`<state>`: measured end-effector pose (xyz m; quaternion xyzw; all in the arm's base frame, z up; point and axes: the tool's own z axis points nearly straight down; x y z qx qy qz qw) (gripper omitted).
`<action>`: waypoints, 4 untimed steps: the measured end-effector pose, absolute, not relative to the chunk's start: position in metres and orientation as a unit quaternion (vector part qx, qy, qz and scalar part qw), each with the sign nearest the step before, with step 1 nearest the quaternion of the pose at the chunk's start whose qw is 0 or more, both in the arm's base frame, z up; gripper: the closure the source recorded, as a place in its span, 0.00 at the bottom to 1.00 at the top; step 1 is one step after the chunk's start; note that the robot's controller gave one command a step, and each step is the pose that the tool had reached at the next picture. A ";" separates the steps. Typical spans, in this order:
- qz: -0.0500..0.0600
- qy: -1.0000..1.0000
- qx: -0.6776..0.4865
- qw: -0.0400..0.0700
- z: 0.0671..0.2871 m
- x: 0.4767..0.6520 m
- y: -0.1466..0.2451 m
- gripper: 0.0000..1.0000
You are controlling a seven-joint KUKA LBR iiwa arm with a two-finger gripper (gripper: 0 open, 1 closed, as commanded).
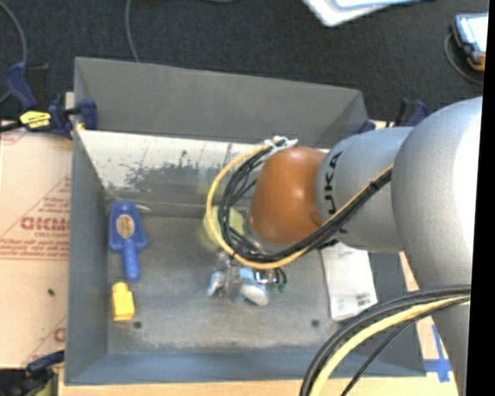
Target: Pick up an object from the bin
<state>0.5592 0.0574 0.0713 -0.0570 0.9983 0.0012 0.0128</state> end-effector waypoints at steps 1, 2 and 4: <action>0.001 0.999 -0.047 0.012 0.087 0.546 0.052 1.00; 0.001 0.998 -0.053 0.016 0.098 0.548 0.051 1.00; 0.001 0.999 -0.048 0.016 0.095 0.544 0.048 1.00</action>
Offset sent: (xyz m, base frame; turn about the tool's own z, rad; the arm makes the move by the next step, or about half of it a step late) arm -0.0128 -0.0057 0.0255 0.0075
